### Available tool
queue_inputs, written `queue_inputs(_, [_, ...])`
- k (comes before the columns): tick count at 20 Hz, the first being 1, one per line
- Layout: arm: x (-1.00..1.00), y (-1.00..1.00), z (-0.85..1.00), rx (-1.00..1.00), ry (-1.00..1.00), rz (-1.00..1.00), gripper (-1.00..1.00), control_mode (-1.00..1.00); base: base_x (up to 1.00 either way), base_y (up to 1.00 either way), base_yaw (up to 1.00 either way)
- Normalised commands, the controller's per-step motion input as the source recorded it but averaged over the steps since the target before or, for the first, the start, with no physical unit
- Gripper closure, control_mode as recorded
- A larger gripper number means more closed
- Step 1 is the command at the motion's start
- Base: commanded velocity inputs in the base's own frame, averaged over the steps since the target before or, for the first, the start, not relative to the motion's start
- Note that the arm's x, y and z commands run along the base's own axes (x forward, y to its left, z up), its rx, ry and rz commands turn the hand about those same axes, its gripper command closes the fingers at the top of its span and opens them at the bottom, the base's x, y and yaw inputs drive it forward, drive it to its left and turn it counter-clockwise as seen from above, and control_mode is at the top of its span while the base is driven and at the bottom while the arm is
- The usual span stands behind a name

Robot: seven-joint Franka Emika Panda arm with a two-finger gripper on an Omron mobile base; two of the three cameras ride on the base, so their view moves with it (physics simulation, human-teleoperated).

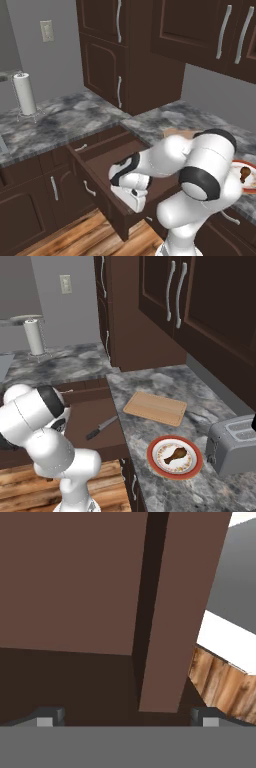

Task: Pick up the knife from the drawer and place it on the cutting board. Then place the meat from the plate to the cutting board.

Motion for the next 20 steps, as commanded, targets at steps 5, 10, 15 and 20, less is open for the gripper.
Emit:
queue_inputs(5, [-0.44,0.47,0.03,0.02,0.00,0.00,-1.00,-1.00,0.00,0.00,0.00])
queue_inputs(10, [-0.23,0.53,0.13,0.00,0.00,0.00,-1.00,-1.00,0.00,0.00,0.00])
queue_inputs(15, [-0.06,0.57,0.18,0.00,0.00,0.00,-1.00,-1.00,0.00,0.00,0.00])
queue_inputs(20, [0.00,0.15,0.30,0.00,0.00,0.00,-1.00,-1.00,0.00,0.00,0.00])
